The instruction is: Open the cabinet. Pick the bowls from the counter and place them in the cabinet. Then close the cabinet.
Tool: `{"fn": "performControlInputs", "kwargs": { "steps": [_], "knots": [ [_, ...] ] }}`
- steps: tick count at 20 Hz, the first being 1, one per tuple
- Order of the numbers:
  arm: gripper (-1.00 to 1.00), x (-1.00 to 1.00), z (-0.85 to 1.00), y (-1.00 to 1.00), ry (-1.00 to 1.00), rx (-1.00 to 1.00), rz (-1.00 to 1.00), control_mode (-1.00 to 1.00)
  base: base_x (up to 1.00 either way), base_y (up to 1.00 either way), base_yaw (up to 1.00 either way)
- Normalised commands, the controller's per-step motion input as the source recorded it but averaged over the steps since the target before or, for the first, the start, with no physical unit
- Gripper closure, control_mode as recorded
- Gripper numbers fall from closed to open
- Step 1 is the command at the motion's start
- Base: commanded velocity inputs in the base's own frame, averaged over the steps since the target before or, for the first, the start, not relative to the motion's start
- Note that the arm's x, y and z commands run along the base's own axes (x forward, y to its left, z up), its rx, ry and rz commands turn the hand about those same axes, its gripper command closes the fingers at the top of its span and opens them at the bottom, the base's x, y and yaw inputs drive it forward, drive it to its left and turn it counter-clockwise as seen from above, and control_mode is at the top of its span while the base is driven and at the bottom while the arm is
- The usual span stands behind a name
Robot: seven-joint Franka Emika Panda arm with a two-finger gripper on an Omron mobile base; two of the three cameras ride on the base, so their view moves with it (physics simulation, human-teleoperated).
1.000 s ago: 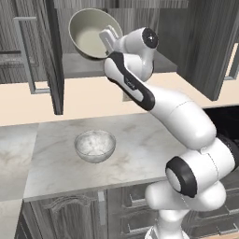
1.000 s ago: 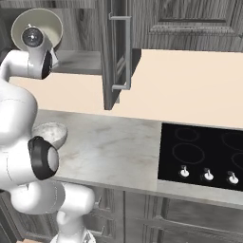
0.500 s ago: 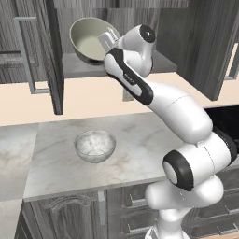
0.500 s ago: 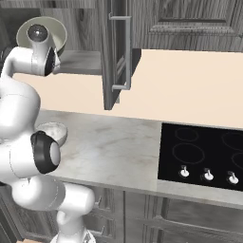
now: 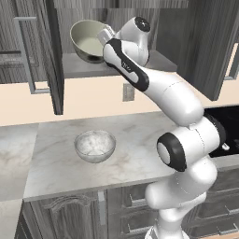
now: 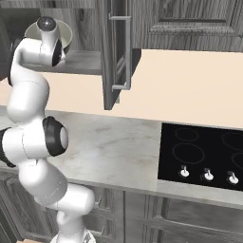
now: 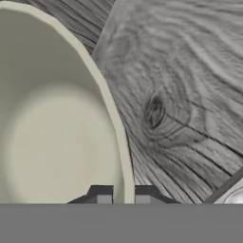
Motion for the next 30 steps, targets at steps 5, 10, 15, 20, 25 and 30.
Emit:
{"fn": "performControlInputs", "kwargs": {
  "steps": [5,10,15,20,25,30],
  "knots": [
    [1.0,0.32,-0.04,0.0,0.02,0.0,0.0,-1.0,0.0,0.0,0.0],
    [1.0,0.31,-0.13,0.04,0.0,0.0,0.0,-1.0,0.0,0.0,0.0],
    [1.0,0.36,-0.15,0.1,0.01,0.0,0.0,-1.0,0.0,0.0,0.0],
    [1.0,0.41,-0.18,0.15,0.03,0.0,0.0,-1.0,0.0,0.0,0.0],
    [-1.0,0.24,-0.25,0.17,0.07,0.0,0.0,-1.0,0.0,0.0,0.0],
    [-1.0,0.04,-0.12,0.02,0.04,0.0,0.0,-1.0,0.0,0.0,0.0]
  ]
}}
